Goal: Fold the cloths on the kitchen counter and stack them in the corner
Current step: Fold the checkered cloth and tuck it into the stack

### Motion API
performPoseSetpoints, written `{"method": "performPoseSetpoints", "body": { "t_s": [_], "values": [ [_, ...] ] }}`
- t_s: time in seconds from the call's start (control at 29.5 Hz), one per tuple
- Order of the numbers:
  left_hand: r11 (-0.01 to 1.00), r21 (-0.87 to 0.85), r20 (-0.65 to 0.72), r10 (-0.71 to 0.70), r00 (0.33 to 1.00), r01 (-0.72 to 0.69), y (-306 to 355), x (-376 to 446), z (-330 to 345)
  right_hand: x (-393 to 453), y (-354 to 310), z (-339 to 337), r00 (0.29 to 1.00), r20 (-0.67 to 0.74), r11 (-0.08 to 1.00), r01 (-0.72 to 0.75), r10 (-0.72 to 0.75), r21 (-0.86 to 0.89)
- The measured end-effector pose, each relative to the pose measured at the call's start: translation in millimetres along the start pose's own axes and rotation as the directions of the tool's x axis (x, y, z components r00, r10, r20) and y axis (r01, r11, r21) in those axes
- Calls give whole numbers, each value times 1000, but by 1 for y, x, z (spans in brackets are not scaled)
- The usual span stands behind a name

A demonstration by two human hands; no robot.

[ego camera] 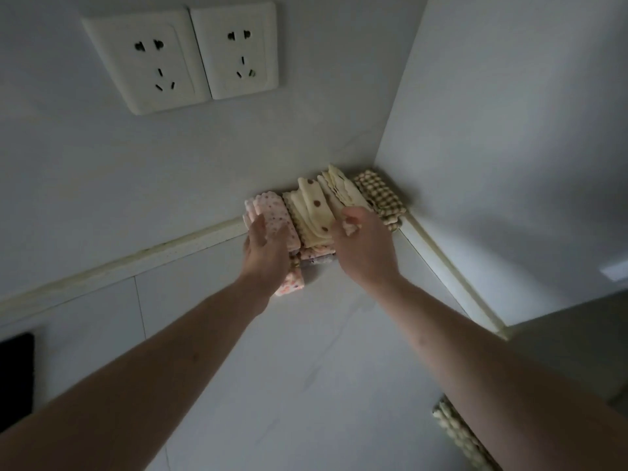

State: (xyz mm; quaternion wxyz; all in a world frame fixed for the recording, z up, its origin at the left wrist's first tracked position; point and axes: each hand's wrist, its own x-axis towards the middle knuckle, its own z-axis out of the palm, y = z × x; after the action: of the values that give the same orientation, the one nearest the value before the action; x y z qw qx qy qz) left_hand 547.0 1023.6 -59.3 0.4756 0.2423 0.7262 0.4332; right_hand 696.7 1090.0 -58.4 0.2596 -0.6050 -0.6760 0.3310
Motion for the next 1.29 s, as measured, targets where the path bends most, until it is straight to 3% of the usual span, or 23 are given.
{"method": "performPoseSetpoints", "body": {
  "t_s": [0.1,0.17,0.2,0.27,0.34,0.44,0.54,0.61,0.68,0.75,0.81,0.88,0.95,1.02,1.15,1.29],
  "values": [
    [998,30,18,52,998,-52,0,-8,-1,-36,23,-24,999,4,999,-37,36,31],
    [981,150,-78,139,987,-126,-6,-23,-1,-59,45,-49,998,5,998,-57,57,-17],
    [954,225,-139,232,963,-197,-11,-34,-3,-67,56,-61,998,2,997,-58,58,-42],
    [859,345,-115,439,891,-379,-27,-62,1,-87,82,-92,997,6,989,-79,80,-125],
    [801,379,30,491,871,-464,-48,-89,17,-104,108,-123,989,40,962,-126,140,-244],
    [788,346,261,441,859,-509,-80,-129,53,-111,140,-159,940,143,876,-222,309,-429],
    [682,376,541,388,747,-627,-103,-170,88,-106,154,-179,829,260,760,-268,495,-592],
    [580,439,692,268,670,-686,-114,-190,109,-104,159,-185,754,291,698,-294,589,-652],
    [576,475,724,173,667,-665,-122,-200,127,-104,165,-186,682,309,627,-281,663,-726],
    [716,472,637,125,761,-514,-129,-202,144,-104,172,-184,640,317,589,-265,700,-764],
    [879,405,470,37,882,-252,-132,-200,154,-105,175,-178,612,335,586,-268,717,-765],
    [947,319,360,-80,930,-42,-136,-195,159,-110,174,-170,561,382,615,-310,734,-725],
    [962,263,310,-158,937,75,-138,-192,155,-115,169,-158,519,436,652,-363,735,-666],
    [970,197,242,-191,951,145,-140,-188,146,-119,163,-144,546,477,710,-375,689,-596],
    [984,125,99,-140,985,127,-138,-171,120,-117,145,-120,629,518,815,-463,579,-349],
    [992,81,-11,-96,995,97,-125,-136,88,-103,126,-101,795,402,891,-406,454,-204]
  ]
}}
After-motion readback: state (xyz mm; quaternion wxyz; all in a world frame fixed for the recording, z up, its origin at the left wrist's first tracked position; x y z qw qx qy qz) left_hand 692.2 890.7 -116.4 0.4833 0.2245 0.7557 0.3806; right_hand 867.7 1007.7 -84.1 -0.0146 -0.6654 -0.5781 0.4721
